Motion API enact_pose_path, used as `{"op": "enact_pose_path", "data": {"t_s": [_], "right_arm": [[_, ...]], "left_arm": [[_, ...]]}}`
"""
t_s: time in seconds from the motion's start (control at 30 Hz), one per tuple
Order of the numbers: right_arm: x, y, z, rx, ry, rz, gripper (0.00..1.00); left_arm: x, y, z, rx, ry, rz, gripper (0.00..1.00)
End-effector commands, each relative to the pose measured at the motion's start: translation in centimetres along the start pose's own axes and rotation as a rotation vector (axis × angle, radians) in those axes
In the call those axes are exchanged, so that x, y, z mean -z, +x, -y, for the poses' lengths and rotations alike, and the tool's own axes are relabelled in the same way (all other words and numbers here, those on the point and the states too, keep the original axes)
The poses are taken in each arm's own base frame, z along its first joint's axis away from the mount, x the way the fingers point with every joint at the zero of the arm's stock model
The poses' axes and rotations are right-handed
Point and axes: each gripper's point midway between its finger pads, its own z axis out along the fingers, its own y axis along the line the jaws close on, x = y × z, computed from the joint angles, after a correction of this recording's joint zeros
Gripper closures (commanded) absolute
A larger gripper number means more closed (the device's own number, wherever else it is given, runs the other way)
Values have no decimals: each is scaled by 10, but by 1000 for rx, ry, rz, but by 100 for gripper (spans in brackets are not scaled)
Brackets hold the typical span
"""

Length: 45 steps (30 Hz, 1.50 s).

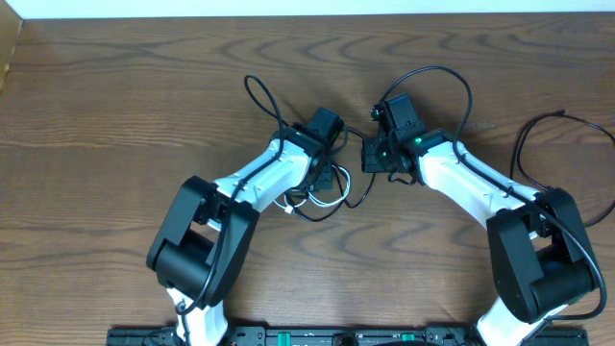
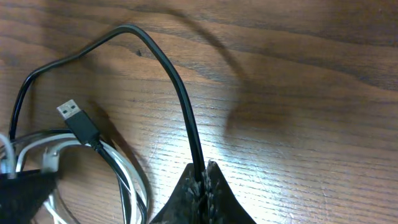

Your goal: Untangle cables

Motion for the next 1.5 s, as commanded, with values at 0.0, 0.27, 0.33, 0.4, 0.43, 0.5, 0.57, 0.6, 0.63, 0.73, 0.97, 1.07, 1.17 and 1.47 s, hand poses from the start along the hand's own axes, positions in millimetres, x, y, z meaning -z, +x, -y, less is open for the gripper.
{"op": "enact_pose_path", "data": {"t_s": [0.0,0.27,0.33,0.4,0.43,0.5,0.57,0.6,0.63,0.73,0.97,1.07,1.17,1.47], "right_arm": [[-3,1,9,9,39,2,99],[-2,0,12,9,58,10,99],[-2,0,13,9,59,10,99],[-2,0,13,9,59,10,99],[-2,0,12,9,58,10,99],[-2,0,13,9,59,10,99],[-2,0,13,9,59,10,99],[-2,0,13,9,59,10,99],[-2,0,12,9,59,10,99],[-2,0,13,9,59,10,99],[-2,0,13,9,59,11,99],[-2,0,12,9,59,11,99],[-2,0,12,9,59,11,99],[-2,0,12,9,58,11,99]], "left_arm": [[40,-26,-3,14,43,111,93],[108,-53,-13,66,128,287,92],[124,-59,-17,69,144,333,92],[142,-65,-23,86,161,381,92],[150,-69,-28,99,169,406,92],[164,-74,-34,119,182,449,92],[181,-81,-42,144,197,502,92],[189,-84,-46,155,204,527,92],[196,-86,-50,166,210,552,92],[220,-95,-64,202,227,629,92],[259,-106,-98,284,233,761,92],[259,-107,-110,310,217,766,92],[255,-106,-114,316,206,751,92],[229,-105,-114,317,178,674,92]]}}
